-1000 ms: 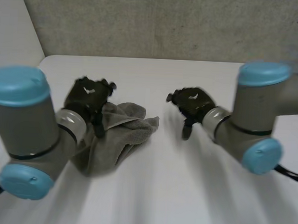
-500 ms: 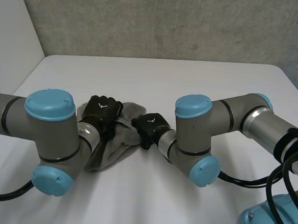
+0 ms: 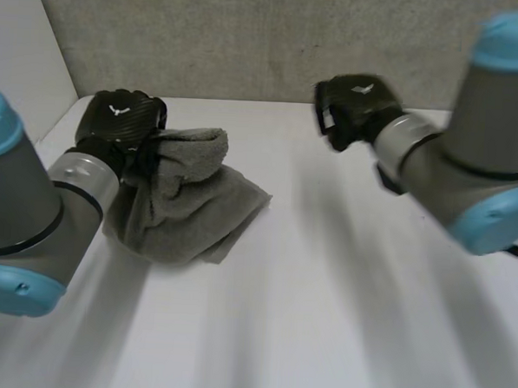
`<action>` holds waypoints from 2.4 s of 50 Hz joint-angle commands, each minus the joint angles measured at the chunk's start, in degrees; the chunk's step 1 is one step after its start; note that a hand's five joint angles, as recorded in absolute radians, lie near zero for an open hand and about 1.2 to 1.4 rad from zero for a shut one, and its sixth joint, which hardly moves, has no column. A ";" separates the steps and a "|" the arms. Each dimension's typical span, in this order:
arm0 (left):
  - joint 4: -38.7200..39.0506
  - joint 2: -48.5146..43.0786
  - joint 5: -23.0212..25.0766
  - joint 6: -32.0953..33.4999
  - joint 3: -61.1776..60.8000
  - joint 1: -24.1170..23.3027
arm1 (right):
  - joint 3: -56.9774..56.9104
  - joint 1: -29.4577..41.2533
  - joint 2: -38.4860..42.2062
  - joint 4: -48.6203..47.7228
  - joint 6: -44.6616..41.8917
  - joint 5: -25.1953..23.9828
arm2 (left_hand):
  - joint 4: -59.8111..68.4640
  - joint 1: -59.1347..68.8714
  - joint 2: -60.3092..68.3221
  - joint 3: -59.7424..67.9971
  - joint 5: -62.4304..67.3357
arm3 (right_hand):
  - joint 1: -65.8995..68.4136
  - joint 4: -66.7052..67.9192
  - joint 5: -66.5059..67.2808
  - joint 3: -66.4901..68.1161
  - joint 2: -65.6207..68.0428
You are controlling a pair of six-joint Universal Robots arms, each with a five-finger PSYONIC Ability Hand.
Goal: Fold the towel.
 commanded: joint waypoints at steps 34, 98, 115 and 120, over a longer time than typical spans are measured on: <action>1.33 3.15 0.18 -0.13 -20.20 0.23 | -14.99 12.07 29.10 1.26 -2.30 -0.27 | -45.09 -43.76 -43.76 -45.38 -53.64 | -37.14 -37.31 -38.22 -36.90 -36.09; 8.19 -9.24 6.24 -7.34 -15.28 -4.77 | 38.26 -4.98 -17.65 -9.46 -15.66 -1.58 | -36.51 -35.18 -35.18 -36.80 -45.06 | 3.91 3.74 2.83 4.15 4.96; 7.31 -5.91 5.72 -14.36 -14.41 -5.74 | 34.74 -4.19 -20.37 -8.41 -16.62 -1.14 | 6.19 7.52 7.52 5.90 -2.36 | 3.91 3.74 2.83 4.15 4.96; 6.79 1.45 4.58 -14.28 -13.70 -4.95 | 30.54 -4.98 -27.21 -5.69 -18.47 -1.23 | 6.19 7.52 7.52 5.90 -2.36 | 3.91 3.74 2.83 4.15 4.96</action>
